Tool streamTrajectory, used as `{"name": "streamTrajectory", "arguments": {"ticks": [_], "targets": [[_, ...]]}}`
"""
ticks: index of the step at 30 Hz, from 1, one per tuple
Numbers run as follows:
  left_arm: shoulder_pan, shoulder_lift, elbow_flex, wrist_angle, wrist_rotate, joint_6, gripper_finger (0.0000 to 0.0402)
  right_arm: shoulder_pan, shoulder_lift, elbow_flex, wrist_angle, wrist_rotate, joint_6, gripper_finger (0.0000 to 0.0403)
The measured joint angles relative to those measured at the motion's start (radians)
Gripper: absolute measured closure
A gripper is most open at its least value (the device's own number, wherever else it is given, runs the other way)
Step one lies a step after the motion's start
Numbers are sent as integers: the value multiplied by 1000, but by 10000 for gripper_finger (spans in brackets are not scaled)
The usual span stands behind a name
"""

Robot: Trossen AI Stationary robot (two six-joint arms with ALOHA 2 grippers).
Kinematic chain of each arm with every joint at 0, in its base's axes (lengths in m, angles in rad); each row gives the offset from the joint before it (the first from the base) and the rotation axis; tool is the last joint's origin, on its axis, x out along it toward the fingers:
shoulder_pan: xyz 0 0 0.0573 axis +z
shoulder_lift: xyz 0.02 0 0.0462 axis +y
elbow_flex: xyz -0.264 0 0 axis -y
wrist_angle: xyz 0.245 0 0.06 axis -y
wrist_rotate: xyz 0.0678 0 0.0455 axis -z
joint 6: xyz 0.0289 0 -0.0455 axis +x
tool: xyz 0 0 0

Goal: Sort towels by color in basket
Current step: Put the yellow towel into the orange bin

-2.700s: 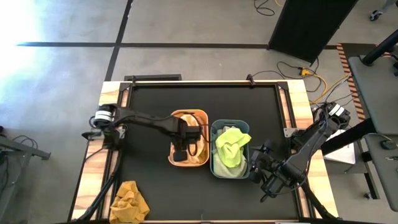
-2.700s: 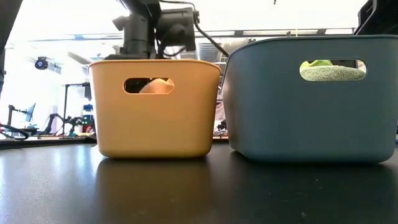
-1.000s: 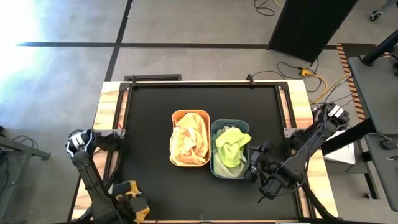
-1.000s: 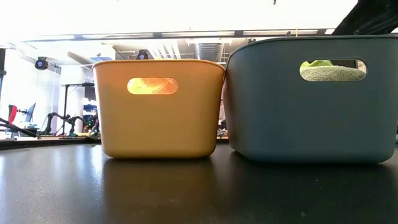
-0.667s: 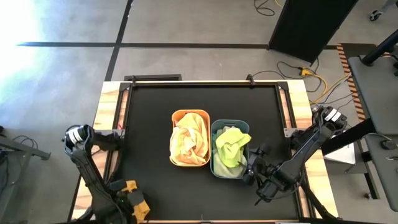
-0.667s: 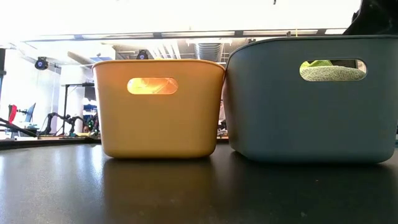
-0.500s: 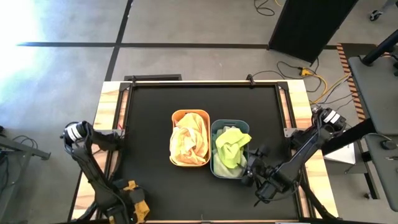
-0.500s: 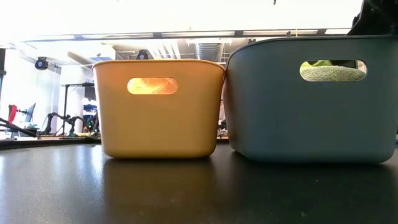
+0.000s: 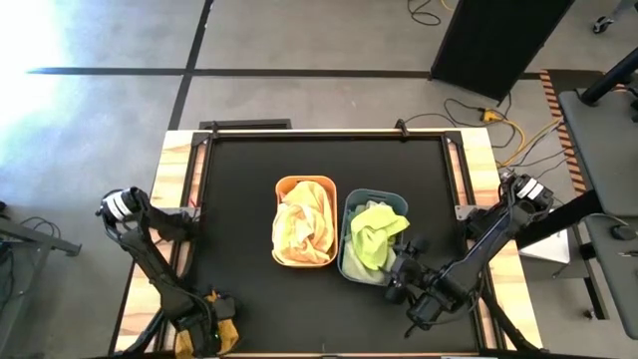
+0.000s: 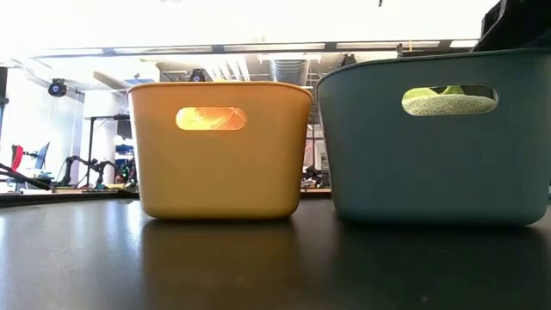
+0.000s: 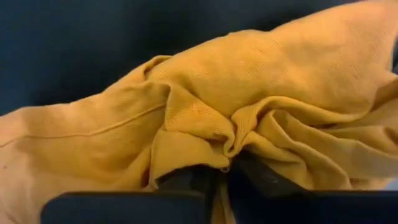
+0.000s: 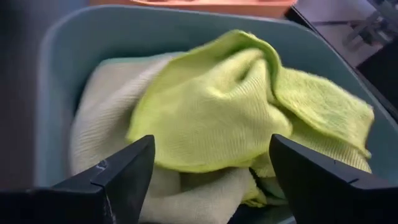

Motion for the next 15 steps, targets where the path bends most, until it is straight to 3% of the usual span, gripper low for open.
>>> {"name": "streamTrajectory", "arguments": {"ticks": [3,8,12,15], "targets": [[19,-49,-11,-49,-8,22,389,0,-5,45,-22,-21,-75,104],[62,-226,-13,-162,-148,54,398,0,-36,151,-109,-10,-123,125],[98,-407,2,-289,-327,106,400,0,-53,196,-111,44,-197,142],[118,-535,60,-321,-556,190,400,0,-55,208,-112,71,-220,153]]}}
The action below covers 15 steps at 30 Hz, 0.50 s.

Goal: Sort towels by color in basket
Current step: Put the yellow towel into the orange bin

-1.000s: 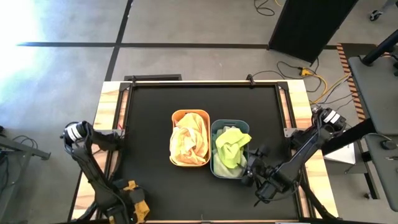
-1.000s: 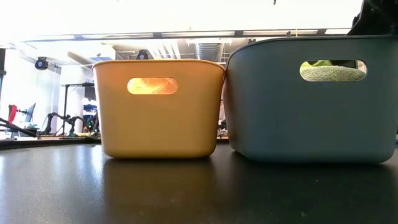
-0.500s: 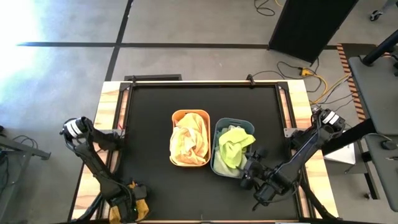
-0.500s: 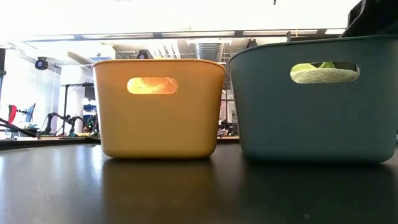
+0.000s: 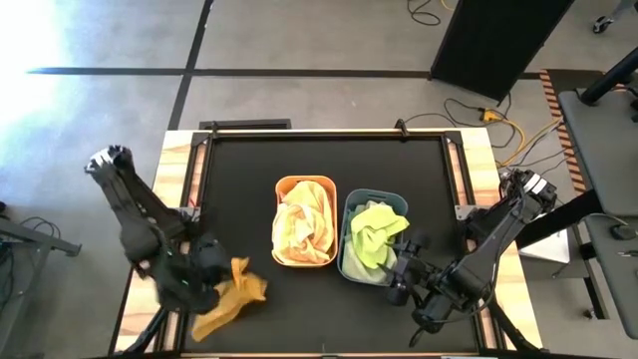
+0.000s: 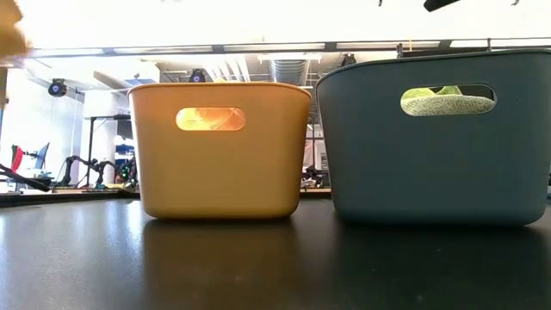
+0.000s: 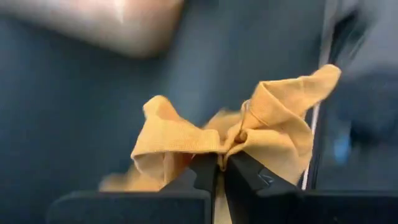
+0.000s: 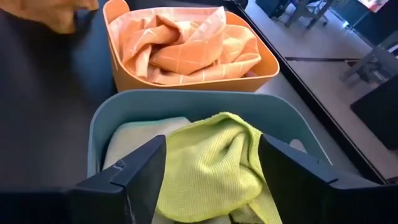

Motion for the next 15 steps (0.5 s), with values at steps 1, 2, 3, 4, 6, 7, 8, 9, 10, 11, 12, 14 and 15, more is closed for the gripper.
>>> {"name": "streamTrajectory", "arguments": {"ticks": [1,2,3,4,6,7,8,9,10,11,12,14,15], "targets": [[0,-35,22,3,-93,64,400,0,0,0,0,0,0,156],[0,-62,46,25,-177,142,400,0,0,-1,0,0,4,159],[0,-87,69,50,-250,234,401,0,0,-4,1,-2,15,162],[1,-110,93,75,-314,333,401,0,2,-7,1,-2,25,165],[11,-142,143,139,-432,536,401,0,3,-14,1,-2,44,169],[22,-151,170,172,-477,633,401,0,3,-16,2,-2,48,171],[35,-157,195,209,-510,735,401,0,3,-17,3,-2,50,173],[50,-161,220,251,-533,837,401,0,3,-18,2,-2,52,174],[67,-162,246,302,-547,938,401,-2,3,-18,3,-1,52,175],[85,-161,271,362,-554,1038,401,-2,3,-18,3,-1,52,175],[104,-157,292,420,-555,1137,401,-3,3,-18,4,0,51,174],[139,-142,326,532,-550,1307,401,-3,3,-18,5,1,57,173],[161,-132,338,580,-530,1376,401,-3,3,-19,6,2,64,171]]}}
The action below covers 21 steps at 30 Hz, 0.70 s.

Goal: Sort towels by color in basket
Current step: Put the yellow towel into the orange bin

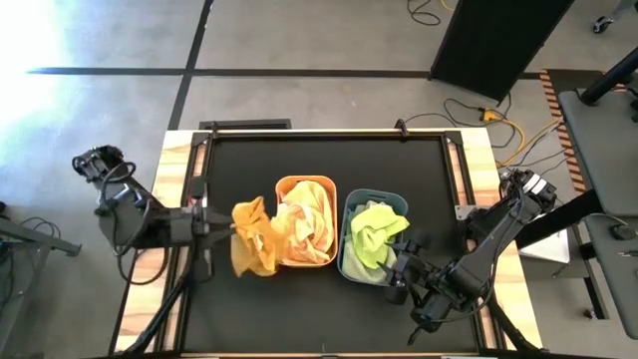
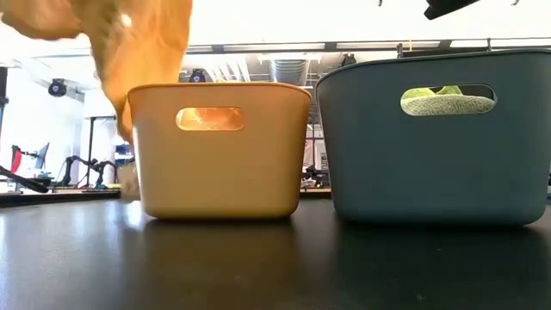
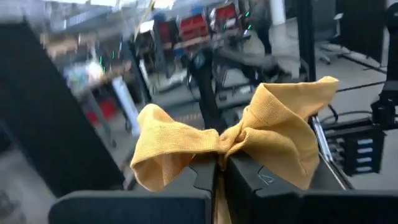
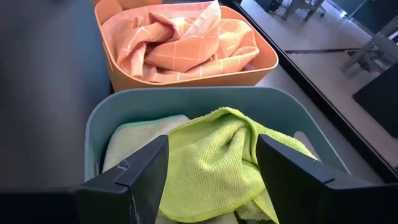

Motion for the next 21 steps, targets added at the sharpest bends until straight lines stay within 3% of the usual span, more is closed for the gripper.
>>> {"name": "streamTrajectory", "arguments": {"ticks": [4,9,13,16,21], "targets": [[122,49,44,109,99,169,401,0,0,-5,7,-1,4,167],[355,126,118,105,127,160,401,-2,0,-6,7,-2,4,163],[507,191,172,103,341,84,402,-2,0,-6,7,-3,4,167],[569,243,218,120,438,40,402,-2,0,-6,7,-10,4,174],[597,327,338,158,446,68,402,-1,0,-6,6,-33,-4,182]]}}
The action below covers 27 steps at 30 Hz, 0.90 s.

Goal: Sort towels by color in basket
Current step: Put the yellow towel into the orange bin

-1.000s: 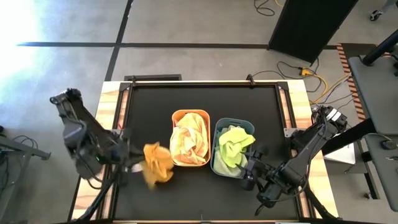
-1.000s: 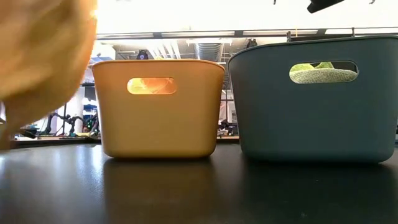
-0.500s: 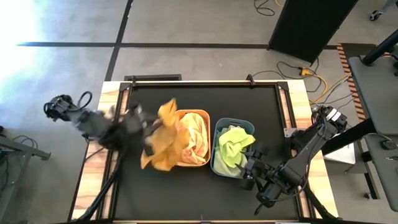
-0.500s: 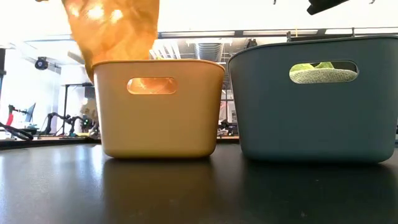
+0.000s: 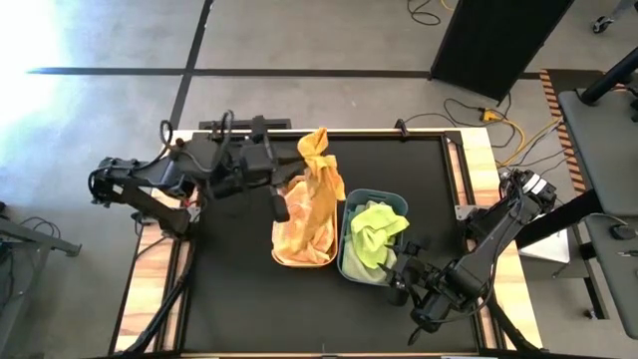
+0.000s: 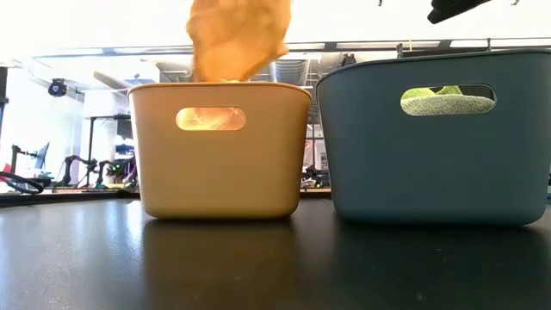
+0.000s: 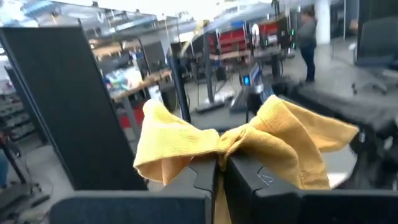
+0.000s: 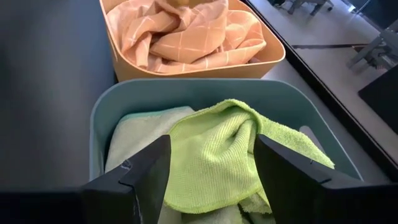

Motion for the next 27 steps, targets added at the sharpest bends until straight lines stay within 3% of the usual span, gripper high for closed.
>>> {"name": "streamTrajectory", "arguments": {"ticks": [3,9,18,21,27], "targets": [[0,29,62,-4,-12,-2,402,0,0,-3,0,-2,-1,183],[6,62,70,-235,-201,-100,401,0,0,-19,-1,-40,23,183],[36,72,11,-630,-249,-379,401,0,0,-34,0,-58,24,184],[36,57,18,-764,-213,-457,401,0,0,-38,-1,-59,30,183],[31,59,25,-1206,-171,-738,401,0,0,-38,0,-59,34,182]]}}
